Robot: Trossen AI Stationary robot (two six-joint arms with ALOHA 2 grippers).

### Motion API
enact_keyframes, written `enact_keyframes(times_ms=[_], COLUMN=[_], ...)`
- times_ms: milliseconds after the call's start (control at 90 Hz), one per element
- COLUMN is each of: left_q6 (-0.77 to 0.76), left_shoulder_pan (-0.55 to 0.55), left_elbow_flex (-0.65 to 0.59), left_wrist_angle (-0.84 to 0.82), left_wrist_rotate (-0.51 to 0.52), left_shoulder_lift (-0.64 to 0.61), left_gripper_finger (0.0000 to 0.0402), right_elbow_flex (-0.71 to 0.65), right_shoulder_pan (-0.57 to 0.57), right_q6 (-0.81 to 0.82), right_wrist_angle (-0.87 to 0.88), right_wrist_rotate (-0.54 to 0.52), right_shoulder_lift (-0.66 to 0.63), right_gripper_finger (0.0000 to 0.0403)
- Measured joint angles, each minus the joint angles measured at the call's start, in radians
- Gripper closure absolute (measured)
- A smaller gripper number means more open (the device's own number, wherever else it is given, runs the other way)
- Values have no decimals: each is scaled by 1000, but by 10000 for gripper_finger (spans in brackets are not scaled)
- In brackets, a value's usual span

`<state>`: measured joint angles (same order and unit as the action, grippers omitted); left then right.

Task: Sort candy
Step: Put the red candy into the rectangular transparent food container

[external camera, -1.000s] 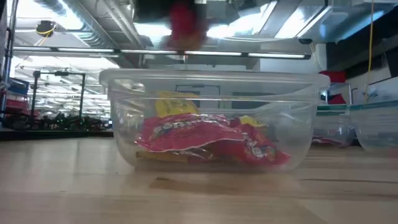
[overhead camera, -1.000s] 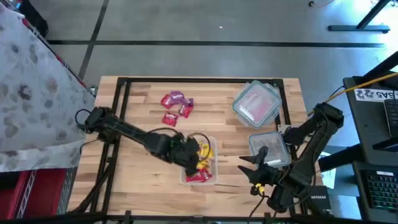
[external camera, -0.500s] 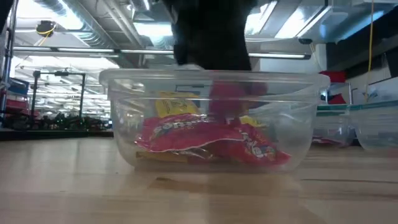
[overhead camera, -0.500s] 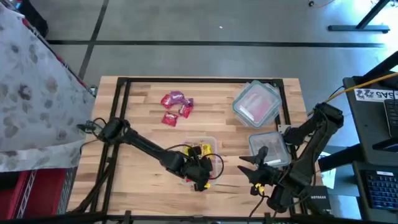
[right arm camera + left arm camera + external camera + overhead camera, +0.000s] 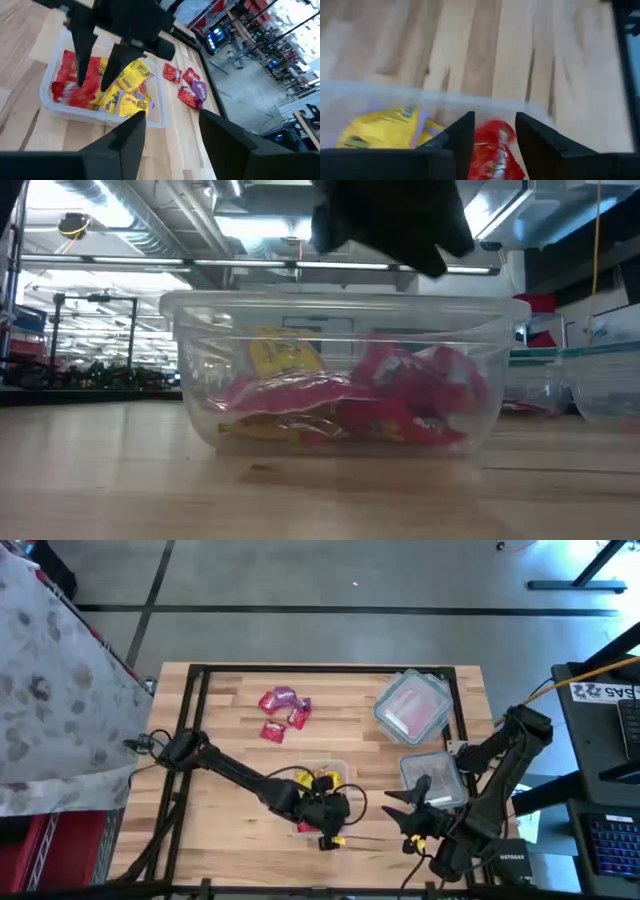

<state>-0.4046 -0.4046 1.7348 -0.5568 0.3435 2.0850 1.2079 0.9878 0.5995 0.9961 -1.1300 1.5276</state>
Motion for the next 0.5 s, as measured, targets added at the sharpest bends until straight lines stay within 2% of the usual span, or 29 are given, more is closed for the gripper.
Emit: enact_keyframes(times_ms=[100,178,300,411,500], left_q6=[19,-21,-241,-456,-595], left_shoulder_pan=[0,2,41,122,196], left_elbow_flex=[27,57,86,85,85], left_wrist_angle=[-95,-223,-548,-845,-1009], left_wrist_rotate=[24,96,238,264,283], left_shoulder_lift=[-1,-1,-2,-2,-2], left_gripper_finger=[274,274,274,274,274], right_elbow_flex=[0,0,0,0,0], right_shoulder_pan=[0,0,0,0,0], right_q6=[1,2,1,1,-1], right_wrist_angle=[-2,-7,-9,-8,-9], right_wrist_rotate=[-12,-19,-11,-2,-1], right_shoulder_lift=[0,0,0,0,0], right_gripper_finger=[231,231,231,231,231])
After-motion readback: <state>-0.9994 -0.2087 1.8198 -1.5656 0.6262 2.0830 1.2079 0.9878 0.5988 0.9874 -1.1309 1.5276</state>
